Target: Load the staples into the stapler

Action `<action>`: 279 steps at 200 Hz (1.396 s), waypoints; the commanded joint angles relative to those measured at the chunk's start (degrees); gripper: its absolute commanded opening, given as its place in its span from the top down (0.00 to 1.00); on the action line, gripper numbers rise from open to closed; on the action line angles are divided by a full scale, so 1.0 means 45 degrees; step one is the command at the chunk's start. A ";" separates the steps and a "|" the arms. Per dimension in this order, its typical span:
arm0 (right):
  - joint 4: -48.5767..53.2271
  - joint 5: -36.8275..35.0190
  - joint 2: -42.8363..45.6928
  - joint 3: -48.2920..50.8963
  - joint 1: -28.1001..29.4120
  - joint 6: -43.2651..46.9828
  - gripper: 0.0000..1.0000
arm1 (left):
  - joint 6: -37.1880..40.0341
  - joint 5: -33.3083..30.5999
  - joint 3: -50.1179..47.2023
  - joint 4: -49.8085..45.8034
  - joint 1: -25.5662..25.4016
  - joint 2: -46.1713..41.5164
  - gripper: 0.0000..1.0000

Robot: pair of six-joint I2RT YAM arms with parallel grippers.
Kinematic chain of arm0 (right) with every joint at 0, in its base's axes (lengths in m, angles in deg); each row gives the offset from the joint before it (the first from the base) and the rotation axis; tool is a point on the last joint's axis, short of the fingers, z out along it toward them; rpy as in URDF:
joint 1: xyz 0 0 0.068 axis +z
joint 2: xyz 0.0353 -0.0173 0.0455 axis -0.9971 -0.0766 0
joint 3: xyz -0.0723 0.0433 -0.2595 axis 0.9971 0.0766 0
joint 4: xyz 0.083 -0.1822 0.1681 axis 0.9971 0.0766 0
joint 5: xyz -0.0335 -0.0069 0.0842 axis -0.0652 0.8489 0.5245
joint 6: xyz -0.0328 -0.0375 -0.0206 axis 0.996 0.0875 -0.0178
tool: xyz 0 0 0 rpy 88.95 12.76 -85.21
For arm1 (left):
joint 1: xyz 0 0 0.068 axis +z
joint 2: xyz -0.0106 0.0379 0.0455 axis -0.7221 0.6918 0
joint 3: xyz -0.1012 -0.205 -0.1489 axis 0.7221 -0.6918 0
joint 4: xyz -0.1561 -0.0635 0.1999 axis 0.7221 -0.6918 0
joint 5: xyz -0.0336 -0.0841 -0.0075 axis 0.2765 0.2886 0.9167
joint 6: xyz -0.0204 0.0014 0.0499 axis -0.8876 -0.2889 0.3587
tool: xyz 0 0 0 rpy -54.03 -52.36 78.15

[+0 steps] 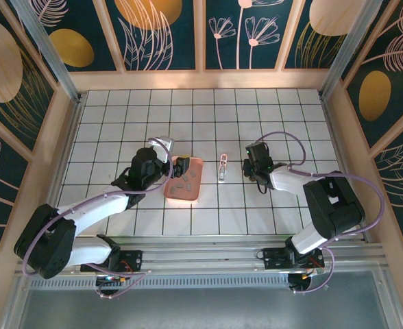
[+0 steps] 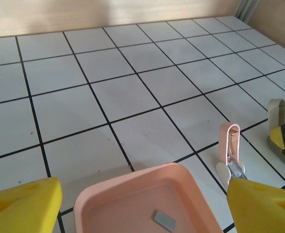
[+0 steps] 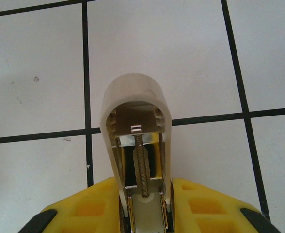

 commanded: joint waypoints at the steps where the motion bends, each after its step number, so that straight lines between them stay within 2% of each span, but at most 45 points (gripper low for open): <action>1: -0.0342 -0.0162 -0.0071 -0.0248 -0.0080 -0.0083 0.71 | -0.0216 -0.0344 0.0398 -0.0400 -0.0011 0.0098 0.12; 29: -0.0139 -0.0077 0.0286 -0.0270 -0.0074 -0.0233 0.55 | -0.0738 -0.0506 0.0528 -0.0754 0.0010 0.0069 0.12; 56: 0.0612 -0.0135 0.1291 -0.0544 -0.0060 -0.0260 0.49 | -0.1668 -0.1031 0.0757 -0.1645 -0.0005 -0.0038 0.11; 96: 0.0890 0.1222 0.3397 -0.0483 0.0418 -0.0997 0.47 | -0.3413 -0.1423 0.0685 -0.3527 0.0050 -0.0316 0.08; 126: 0.0244 0.2290 0.4094 0.0014 0.1145 -0.2133 0.48 | -0.5845 -0.1768 0.0448 -0.4853 0.0086 -0.0007 0.10; 166: 0.0447 0.2564 0.3412 -0.0409 0.1937 -0.2360 0.48 | -0.7457 -0.0508 0.0132 -0.4928 0.0100 0.1044 0.14; 246: 0.0092 0.2639 0.3122 -0.0533 0.2044 -0.2301 0.48 | -0.7958 0.2757 -0.0799 -0.2617 0.0065 0.1264 0.21; 279: 0.0708 0.2638 0.3045 -0.0972 0.2169 -0.2022 0.48 | -0.7993 0.3217 -0.0852 -0.2268 0.0013 0.1437 0.22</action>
